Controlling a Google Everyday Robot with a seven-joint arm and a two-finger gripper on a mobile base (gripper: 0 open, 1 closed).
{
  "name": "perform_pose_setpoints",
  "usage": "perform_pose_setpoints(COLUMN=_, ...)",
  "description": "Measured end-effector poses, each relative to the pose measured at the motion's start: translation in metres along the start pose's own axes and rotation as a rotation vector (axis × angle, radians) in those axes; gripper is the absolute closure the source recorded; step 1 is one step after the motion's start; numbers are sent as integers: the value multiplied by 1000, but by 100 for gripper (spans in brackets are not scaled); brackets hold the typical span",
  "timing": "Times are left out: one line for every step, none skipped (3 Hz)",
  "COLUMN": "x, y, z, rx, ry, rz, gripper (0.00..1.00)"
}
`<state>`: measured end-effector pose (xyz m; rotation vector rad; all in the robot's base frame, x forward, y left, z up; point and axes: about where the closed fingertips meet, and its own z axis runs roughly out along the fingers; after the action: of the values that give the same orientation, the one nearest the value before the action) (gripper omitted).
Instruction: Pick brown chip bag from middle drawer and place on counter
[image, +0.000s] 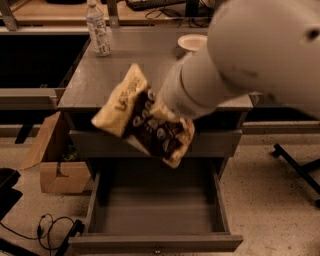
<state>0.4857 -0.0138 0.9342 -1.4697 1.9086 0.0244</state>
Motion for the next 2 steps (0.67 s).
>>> perform_pose_setpoints(x=-53, y=-56, z=-31, rx=106, ry=2, rz=15, gripper=100)
perform_pose_setpoints(x=-101, y=-115, z=-28, rx=183, ry=-24, rz=59, gripper=100)
